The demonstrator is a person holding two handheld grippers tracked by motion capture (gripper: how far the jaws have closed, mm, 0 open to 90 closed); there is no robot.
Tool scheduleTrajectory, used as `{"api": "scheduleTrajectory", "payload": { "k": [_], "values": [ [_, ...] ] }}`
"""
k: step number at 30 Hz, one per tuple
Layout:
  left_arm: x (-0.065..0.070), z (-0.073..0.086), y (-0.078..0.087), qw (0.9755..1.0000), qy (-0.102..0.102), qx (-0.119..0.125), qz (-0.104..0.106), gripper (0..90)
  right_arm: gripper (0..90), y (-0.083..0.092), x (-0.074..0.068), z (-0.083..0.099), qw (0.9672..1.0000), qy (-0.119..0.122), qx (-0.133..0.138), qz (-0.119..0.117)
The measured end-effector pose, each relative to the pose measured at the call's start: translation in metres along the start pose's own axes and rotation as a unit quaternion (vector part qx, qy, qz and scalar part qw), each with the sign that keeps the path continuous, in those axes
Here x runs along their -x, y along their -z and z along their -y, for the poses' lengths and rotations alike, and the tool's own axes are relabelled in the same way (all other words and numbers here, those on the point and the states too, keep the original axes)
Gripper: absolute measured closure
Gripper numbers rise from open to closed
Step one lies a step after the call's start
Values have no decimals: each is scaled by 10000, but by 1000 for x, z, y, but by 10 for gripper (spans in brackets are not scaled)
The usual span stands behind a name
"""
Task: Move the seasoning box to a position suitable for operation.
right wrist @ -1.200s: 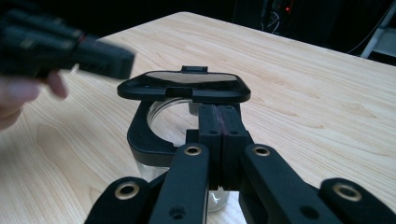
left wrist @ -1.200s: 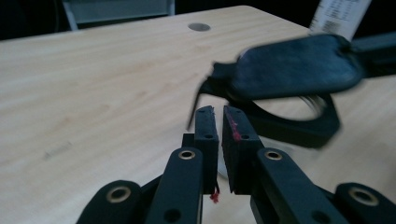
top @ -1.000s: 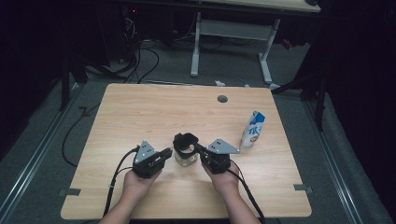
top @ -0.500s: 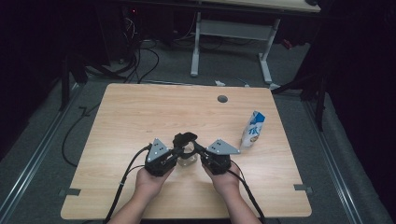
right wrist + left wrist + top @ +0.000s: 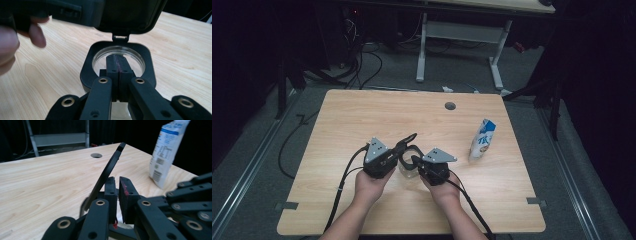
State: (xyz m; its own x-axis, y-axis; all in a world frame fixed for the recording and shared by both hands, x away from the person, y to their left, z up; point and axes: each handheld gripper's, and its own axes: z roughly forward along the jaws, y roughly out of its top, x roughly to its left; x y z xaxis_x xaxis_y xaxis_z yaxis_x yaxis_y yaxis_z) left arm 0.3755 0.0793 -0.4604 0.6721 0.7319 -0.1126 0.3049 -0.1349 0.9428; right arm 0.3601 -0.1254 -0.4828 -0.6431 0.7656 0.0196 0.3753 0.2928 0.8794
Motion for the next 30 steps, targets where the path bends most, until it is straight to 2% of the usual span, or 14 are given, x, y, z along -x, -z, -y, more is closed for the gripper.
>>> {"api": "scheduleTrajectory", "payload": {
  "k": [6, 12, 24, 28, 29, 30],
  "values": [
    [-6, -3, -2, 9999, 7, -9, -152, 854, 900, 2, 0, 0, 10000, 61, -37, -39],
    [-6, -3, -1, 9998, 2, -3, -222, 860, 900, 10, 0, 5, 10000, 53, 1, -61],
    [5, 3, 3, 9999, -58, -65, -134, 859, 899, 26, -1, 13, 9999, 101, 8, -33],
    [7, 8, 14, 9998, -164, -135, -26, 818, 855, 34, 3, 12, 9999, 60, 128, 18],
    [6, 11, 18, 9997, -181, -175, -17, 786, 832, 43, 7, 14, 9997, 37, 214, 103],
    [4, 16, 22, 9995, -205, -237, -37, 786, 832, 43, 7, 14, 9997, 37, 214, 103]
  ]
}}
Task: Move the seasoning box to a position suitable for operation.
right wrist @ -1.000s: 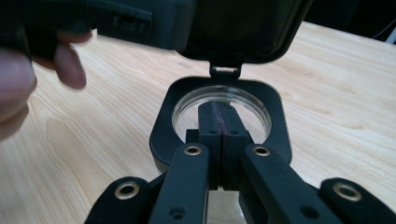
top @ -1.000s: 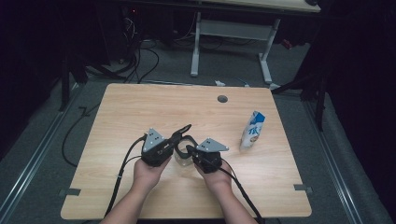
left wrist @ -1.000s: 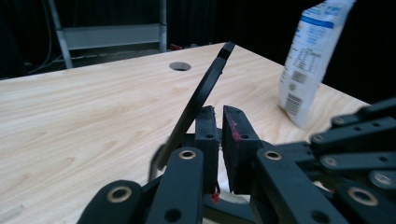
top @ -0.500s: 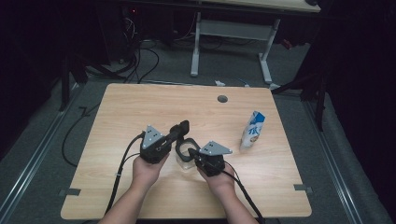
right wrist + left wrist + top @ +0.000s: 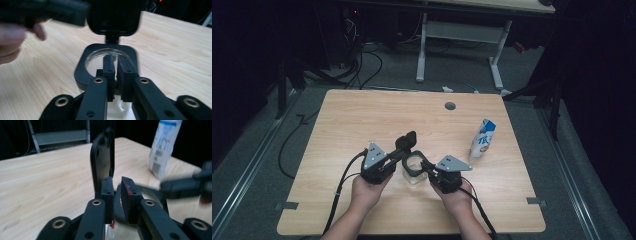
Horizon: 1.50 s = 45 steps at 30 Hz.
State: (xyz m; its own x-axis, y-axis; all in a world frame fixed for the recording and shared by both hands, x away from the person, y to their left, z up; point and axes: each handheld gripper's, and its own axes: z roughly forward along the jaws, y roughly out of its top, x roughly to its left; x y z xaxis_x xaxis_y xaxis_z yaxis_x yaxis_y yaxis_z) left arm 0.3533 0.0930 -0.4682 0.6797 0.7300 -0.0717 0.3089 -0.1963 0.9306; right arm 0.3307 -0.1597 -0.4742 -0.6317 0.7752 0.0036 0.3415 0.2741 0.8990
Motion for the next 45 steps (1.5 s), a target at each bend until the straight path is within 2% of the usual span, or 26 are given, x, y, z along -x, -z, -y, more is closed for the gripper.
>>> {"api": "scheduleTrajectory", "payload": {
  "k": [1, 4, 5, 7, 8, 11, 12, 14, 16, 17, 18, 19, 21, 22, 23, 24, 25, 27, 28, 31, 37, 41, 45],
  "values": [
    [-3, 7, 4, 9999, -23, -129, -23, 746, 827, 11, 8, 6, 9999, -100, 26, 133],
    [-13, 23, 14, 9992, 10, -362, -144, 711, 814, 18, 15, 14, 9996, -139, 23, 254],
    [-18, 29, 19, 9989, 56, -426, -164, 672, 796, 25, 23, 24, 9989, -245, -50, 389],
    [-24, 39, 27, 9983, 113, -522, -223, 656, 789, 27, 27, 30, 9984, -317, -100, 460],
    [-28, 45, 32, 9979, 103, -587, -266, 626, 774, 32, 35, 42, 9969, -433, -178, 636],
    [-32, 59, 40, 9969, 15, -700, -356, 597, 752, 36, 41, 50, 9955, -500, -260, 763],
    [-33, 64, 42, 9968, 42, -726, -342, 573, 744, 37, 43, 53, 9946, -515, -287, 850],
    [-34, 69, 44, 9964, 73, -778, -337, 526, 696, 41, 50, 59, 9918, -647, -371, 1042],
    [-35, 71, 45, 9958, 2, -837, -370, 515, 679, 42, 56, 62, 9895, -765, -427, 1150],
    [-35, 71, 45, 9957, -25, -842, -381, 514, 673, 43, 60, 64, 9871, -831, -457, 1293],
    [-35, 71, 45, 9957, -47, -838, -379, 510, 660, 42, 68, 64, 9832, -925, -493, 1493],
    [-35, 71, 45, 9958, -52, -833, -371, 510, 660, 42, 68, 64, 9832, -925, -493, 1493],
    [-35, 71, 45, 9962, -39, -804, -326, 505, 660, 41, 74, 62, 9810, -967, -478, 1611],
    [-35, 70, 45, 9964, -41, -787, -313, 502, 679, 39, 80, 58, 9778, -922, -489, 1816],
    [-34, 70, 46, 9966, -59, -762, -312, 502, 679, 39, 80, 58, 9778, -922, -489, 1816],
    [-34, 70, 47, 9969, -40, -731, -297, 501, 709, 37, 87, 54, 9742, -948, -496, 1989],
    [-34, 70, 48, 9970, -27, -716, -285, 501, 709, 37, 87, 54, 9742, -948, -496, 1989],
    [-34, 70, 49, 9973, -41, -676, -281, 501, 734, 34, 92, 50, 9721, -860, -538, 2114],
    [-34, 70, 49, 9973, -53, -673, -278, 499, 736, 33, 94, 47, 9692, -862, -564, 2237],
    [-35, 70, 50, 9975, -49, -646, -268, 497, 764, 33, 100, 44, 9652, -908, -535, 2393],
    [-35, 71, 49, 9975, -29, -656, -270, 496, 791, 27, 106, 41, 9650, -965, -527, 2379],
    [-33, 71, 49, 9977, -45, -622, -265, 495, 899, 26, 110, 41, 9641, -1040, -469, 2397],
    [-32, 71, 49, 9976, -66, -645, -262, 493, 900, 29, 110, 42, 9645, -1053, -456, 2378]
  ]
}}
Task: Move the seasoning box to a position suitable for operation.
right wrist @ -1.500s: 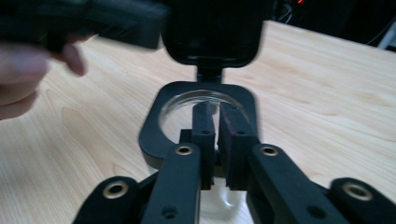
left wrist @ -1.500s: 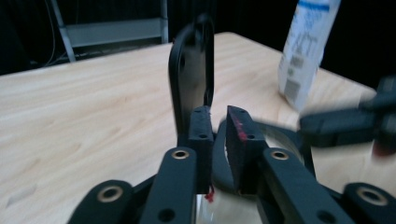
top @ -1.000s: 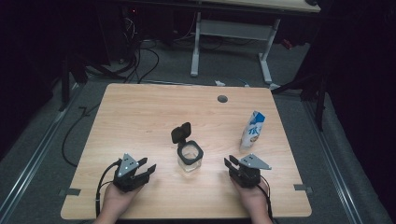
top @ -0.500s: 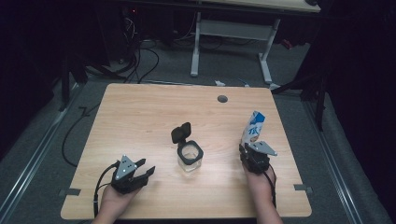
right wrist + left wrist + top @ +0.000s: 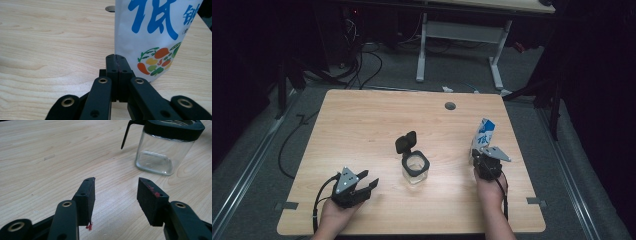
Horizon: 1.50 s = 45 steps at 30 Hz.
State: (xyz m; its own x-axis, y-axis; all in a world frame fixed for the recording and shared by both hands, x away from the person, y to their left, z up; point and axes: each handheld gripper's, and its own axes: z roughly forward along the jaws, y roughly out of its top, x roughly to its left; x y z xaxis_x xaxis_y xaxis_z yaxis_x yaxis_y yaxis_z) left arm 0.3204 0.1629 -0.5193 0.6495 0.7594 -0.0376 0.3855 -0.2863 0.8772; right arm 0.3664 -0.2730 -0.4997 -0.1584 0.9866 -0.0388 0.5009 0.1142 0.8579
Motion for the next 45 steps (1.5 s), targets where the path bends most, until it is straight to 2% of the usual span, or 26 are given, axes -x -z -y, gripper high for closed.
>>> {"api": "scheduleTrajectory", "payload": {
  "k": [10, 15, 18, 22, 25, 26, 28, 29, 34, 35, 45],
  "values": [
    [2, 0, -1, 10000, -1, -5, 12, 493, 900, 24, 16, 15, 9998, -122, 85, -144],
    [2, 0, -2, 10000, 9, -22, 8, 494, 899, 32, 27, 20, 9999, -111, 77, -97],
    [2, 0, -2, 10000, 18, -24, 2, 493, 764, 30, 23, 16, 9991, -276, 117, -295],
    [1, 0, -2, 10000, 30, -7, 5, 490, 742, 23, 11, 8, 9993, -120, 120, -336],
    [-1, 1, -1, 10000, 40, -24, 32, 489, 758, 17, 6, 5, 9997, -51, 43, -245],
    [-1, 1, -1, 10000, 47, -24, 36, 488, 778, 15, 5, 4, 9999, -59, 16, -116],
    [-1, 1, -1, 10000, 39, -22, 36, 488, 863, 13, 6, 4, 9999, -94, 9, -58],
    [-1, 1, -1, 10000, 35, -22, 40, 487, 897, 12, 7, 4, 9999, -108, -8, -109],
    [0, 1, -1, 10000, 4, -24, 38, 486, 900, 15, 9, 4, 10000, -3, 10, -64],
    [0, 1, -1, 10000, 5, -25, 35, 486, 900, 16, 10, 5, 10000, -55, 1, -62],
    [2, 1, -3, 10000, 9, -36, 20, 485, 900, 35, 40, 19, 9999, -118, 66, -99]
  ]
}}
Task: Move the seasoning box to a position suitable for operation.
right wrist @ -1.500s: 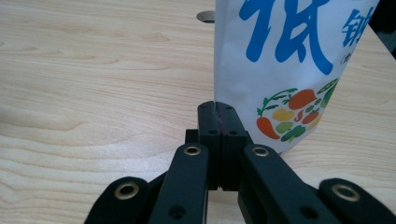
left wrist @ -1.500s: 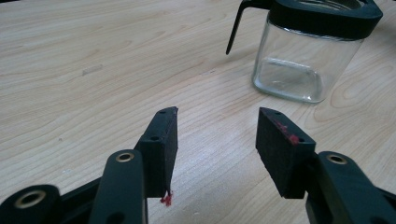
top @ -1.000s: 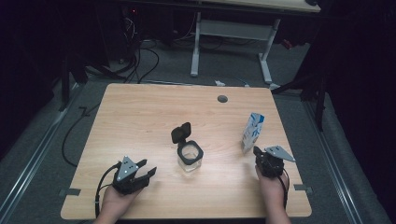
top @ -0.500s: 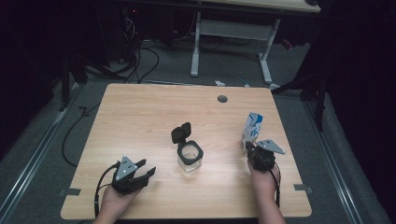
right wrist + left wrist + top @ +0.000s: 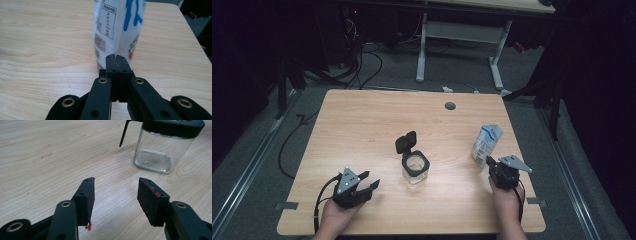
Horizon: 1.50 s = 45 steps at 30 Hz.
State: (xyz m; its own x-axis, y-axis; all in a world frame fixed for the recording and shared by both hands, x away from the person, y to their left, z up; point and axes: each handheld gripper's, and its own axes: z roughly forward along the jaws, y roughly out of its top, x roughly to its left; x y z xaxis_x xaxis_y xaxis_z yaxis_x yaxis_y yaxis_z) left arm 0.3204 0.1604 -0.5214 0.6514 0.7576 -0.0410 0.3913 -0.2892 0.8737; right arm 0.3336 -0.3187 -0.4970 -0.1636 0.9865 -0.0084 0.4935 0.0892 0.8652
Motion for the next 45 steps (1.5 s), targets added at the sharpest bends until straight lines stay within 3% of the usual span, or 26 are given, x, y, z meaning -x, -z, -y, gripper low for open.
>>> {"api": "scheduleTrajectory", "payload": {
  "k": [3, 6, 11, 16, 18, 21, 24, 28, 33, 45],
  "values": [
    [0, 0, 0, 10000, 6, -11, -1, 485, 882, 2, 4, 1, 9999, -50, 29, -121],
    [-1, 0, 0, 10000, 17, -11, 2, 484, 704, 3, 3, 1, 9996, -129, 57, -264],
    [-2, 1, -1, 10000, 19, -33, 1, 482, 544, 1, 1, -5, 9992, -121, 140, -347],
    [-3, 1, 0, 10000, 52, -24, -7, 481, 509, -3, -1, -15, 9991, -15, 231, -358],
    [-4, 2, -1, 10000, 73, -37, -4, 480, 487, -5, -2, -18, 9992, -7, 296, -261],
    [-4, 2, -1, 10000, 89, -42, -3, 479, 464, -10, -1, -20, 9994, -4, 245, -246],
    [-5, 2, -1, 9999, 97, -46, -9, 479, 478, -14, -2, -21, 9994, 25, 229, -241],
    [-5, 3, -1, 9999, 116, -53, -15, 478, 612, -14, -2, -20, 9994, 92, 267, -215],
    [-6, 3, -2, 9999, 140, -68, -16, 479, 688, -12, -1, -19, 9991, 139, 316, -245],
    [-5, 4, -3, 9999, 127, -110, 8, 471, 699, -11, -4, -12, 9976, 409, 526, -206]
  ]
}}
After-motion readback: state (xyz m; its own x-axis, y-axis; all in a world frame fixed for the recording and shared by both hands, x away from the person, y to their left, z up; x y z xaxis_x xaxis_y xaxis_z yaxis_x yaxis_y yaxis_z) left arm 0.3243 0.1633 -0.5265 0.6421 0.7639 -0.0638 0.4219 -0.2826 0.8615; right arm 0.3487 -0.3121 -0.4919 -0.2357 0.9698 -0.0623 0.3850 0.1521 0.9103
